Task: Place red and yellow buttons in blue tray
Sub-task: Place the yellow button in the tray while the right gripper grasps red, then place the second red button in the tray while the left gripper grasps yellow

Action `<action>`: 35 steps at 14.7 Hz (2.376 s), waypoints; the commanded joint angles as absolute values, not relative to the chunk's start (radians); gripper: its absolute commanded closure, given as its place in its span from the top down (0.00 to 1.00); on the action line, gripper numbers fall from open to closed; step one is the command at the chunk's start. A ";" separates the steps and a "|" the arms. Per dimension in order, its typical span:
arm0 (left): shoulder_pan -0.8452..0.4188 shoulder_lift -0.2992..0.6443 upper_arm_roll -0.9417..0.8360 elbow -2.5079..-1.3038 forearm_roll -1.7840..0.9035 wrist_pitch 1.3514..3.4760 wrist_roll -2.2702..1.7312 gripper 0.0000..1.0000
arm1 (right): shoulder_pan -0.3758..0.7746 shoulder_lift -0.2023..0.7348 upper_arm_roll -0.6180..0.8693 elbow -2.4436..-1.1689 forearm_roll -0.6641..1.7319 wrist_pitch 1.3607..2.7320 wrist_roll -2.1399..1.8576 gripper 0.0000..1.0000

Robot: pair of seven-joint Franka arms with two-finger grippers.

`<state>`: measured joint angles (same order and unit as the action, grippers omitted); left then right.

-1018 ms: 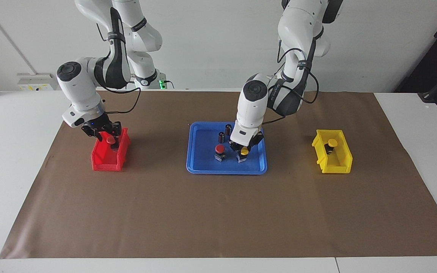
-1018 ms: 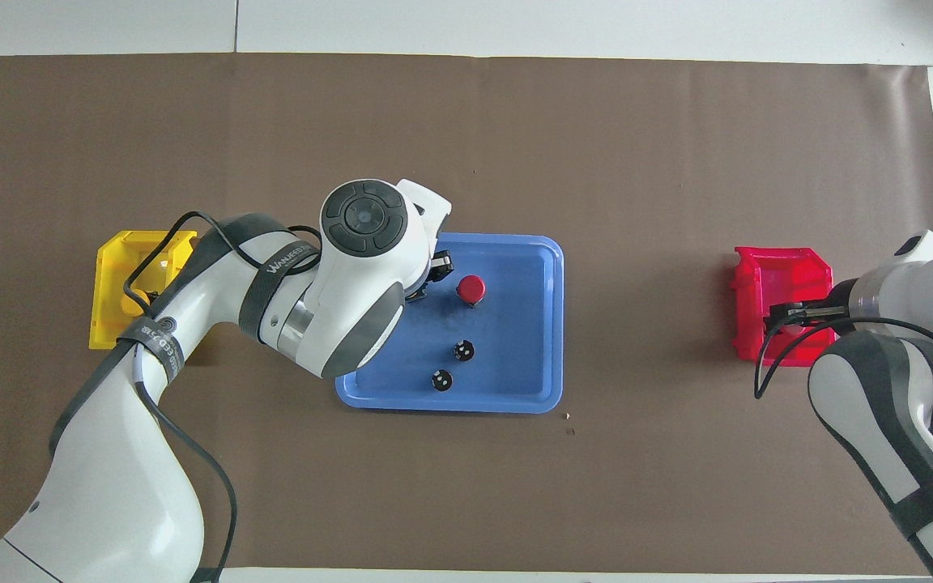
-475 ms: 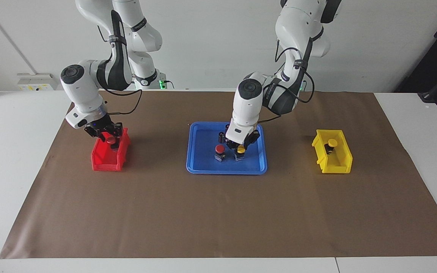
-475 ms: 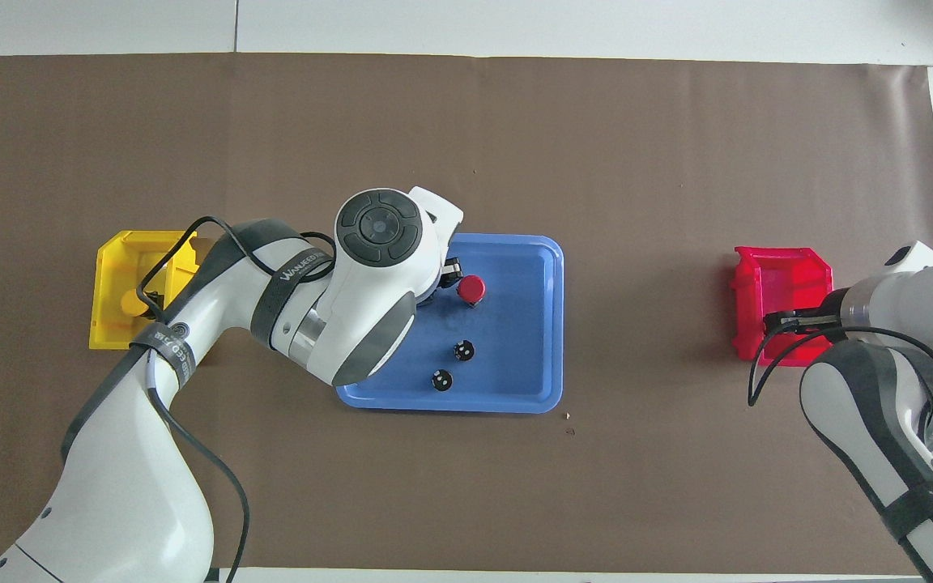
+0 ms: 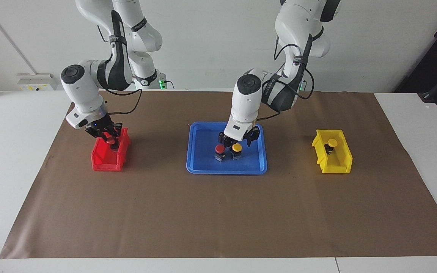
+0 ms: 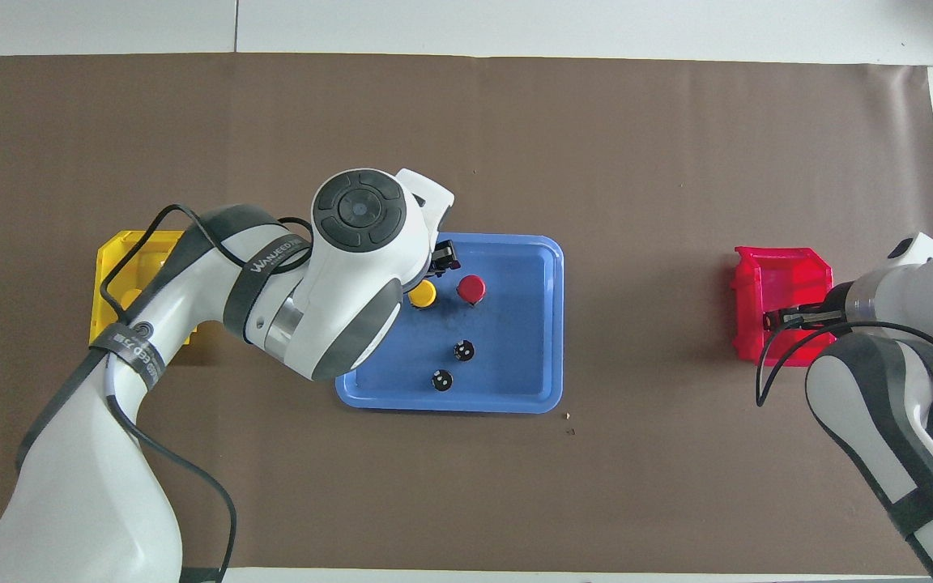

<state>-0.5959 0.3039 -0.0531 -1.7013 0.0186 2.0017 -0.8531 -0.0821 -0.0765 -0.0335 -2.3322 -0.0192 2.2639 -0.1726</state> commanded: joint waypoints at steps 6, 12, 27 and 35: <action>-0.234 0.088 -0.040 -1.692 -0.006 1.879 -0.580 1.00 | 0.111 0.044 -0.002 -1.867 -0.009 1.910 0.065 0.22; -0.015 -0.050 -0.035 -2.036 -0.006 2.006 0.092 1.00 | 0.382 0.199 0.006 -1.788 0.031 2.089 0.501 0.22; 0.048 -0.011 -0.035 -2.255 -0.006 2.250 0.140 0.62 | 0.480 0.249 0.006 -1.933 0.020 2.256 0.595 0.65; 0.031 0.005 -0.037 -2.260 -0.006 2.263 0.129 0.63 | 0.318 0.226 -0.003 -1.663 -0.037 1.944 0.510 1.00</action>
